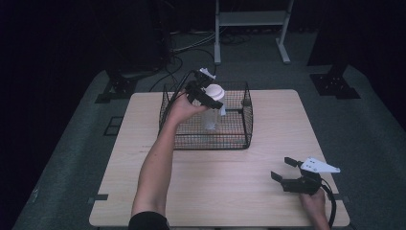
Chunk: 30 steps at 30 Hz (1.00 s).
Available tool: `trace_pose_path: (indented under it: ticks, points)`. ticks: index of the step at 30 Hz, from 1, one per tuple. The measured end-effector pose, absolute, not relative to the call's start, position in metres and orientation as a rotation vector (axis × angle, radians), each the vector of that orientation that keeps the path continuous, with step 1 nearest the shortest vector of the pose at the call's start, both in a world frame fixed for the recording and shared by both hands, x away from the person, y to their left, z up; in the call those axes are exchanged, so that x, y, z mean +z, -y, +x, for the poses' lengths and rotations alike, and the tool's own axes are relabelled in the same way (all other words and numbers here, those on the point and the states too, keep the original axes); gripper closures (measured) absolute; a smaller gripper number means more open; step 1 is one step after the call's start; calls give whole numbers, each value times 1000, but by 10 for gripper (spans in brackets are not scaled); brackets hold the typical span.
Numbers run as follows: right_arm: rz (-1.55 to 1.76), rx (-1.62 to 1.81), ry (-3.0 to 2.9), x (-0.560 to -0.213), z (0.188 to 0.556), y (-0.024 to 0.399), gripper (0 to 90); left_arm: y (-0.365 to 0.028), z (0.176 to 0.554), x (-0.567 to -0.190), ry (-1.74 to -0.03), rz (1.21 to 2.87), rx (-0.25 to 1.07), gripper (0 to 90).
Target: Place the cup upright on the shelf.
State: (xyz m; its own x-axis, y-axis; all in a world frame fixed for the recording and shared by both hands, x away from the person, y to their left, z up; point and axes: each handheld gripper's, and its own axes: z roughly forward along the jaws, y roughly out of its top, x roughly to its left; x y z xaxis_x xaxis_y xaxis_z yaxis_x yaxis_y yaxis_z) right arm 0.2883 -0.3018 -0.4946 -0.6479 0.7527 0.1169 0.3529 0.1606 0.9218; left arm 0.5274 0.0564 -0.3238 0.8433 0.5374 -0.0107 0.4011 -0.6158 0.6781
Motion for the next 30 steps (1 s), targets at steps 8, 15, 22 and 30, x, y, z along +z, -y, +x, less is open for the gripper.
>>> trace_pose_path:
  ticks: [8, 15, 22, 30]
  points:
    - [1054, 1489, -2073, -495, 288, 302, 128, -57, 529, -332, -705, 2301, 260, 50]
    - [1053, 1494, -2067, -495, 289, 302, 128, -62, 530, -340, -721, 2294, 259, 50]
    - [1065, 1512, -2059, -495, 289, 304, 128, -68, 527, -352, -734, 2304, 244, 50]
    - [1054, 1506, -2068, -495, 289, 303, 128, -73, 525, -359, -735, 2284, 246, 49]
